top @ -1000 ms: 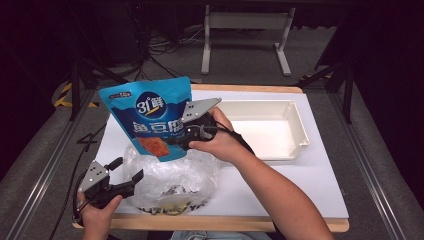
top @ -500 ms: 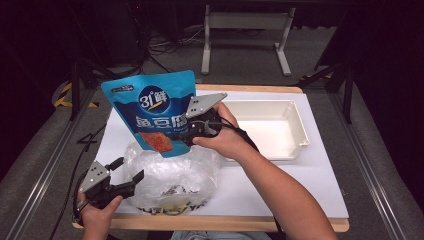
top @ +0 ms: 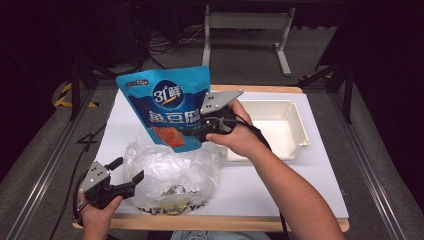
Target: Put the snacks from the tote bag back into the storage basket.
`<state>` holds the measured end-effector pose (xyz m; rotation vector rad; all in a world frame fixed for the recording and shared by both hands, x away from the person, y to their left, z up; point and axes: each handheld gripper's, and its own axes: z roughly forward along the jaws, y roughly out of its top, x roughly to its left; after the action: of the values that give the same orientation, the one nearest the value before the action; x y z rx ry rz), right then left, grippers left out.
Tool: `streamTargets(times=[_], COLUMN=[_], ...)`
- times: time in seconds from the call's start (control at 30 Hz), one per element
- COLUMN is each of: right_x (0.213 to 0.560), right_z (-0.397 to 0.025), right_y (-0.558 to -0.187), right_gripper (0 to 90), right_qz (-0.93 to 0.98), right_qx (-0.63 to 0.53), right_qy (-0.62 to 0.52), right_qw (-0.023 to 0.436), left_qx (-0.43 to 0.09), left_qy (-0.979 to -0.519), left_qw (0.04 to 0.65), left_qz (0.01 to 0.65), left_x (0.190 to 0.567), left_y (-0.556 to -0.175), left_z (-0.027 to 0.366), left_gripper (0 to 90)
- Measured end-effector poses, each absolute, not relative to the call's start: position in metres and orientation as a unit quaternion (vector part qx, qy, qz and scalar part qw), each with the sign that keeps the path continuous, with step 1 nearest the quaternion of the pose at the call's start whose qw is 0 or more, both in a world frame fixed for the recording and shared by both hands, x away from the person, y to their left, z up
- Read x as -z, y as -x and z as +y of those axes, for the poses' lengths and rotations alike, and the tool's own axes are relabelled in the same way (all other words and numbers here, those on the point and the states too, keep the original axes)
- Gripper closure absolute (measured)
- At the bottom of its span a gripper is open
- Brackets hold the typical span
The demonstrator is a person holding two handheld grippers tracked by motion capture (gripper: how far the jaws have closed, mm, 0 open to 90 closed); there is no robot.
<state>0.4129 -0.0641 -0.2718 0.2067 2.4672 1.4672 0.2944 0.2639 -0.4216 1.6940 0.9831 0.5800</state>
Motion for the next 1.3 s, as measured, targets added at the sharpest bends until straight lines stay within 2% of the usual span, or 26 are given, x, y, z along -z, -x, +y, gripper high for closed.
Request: streamTargets(times=[1.3], right_x=[0.251], right_z=[-0.19], right_y=[-0.439], right_gripper=[50.7], right_qz=[0.812], right_qx=[-0.516], right_qy=[-0.187], right_qw=[0.197], left_qx=[-0.245], left_qy=[-0.705], left_qw=[0.519], left_qz=[0.417], left_x=[0.423], left_y=[-0.296], left_z=[0.264], left_gripper=[15.5])
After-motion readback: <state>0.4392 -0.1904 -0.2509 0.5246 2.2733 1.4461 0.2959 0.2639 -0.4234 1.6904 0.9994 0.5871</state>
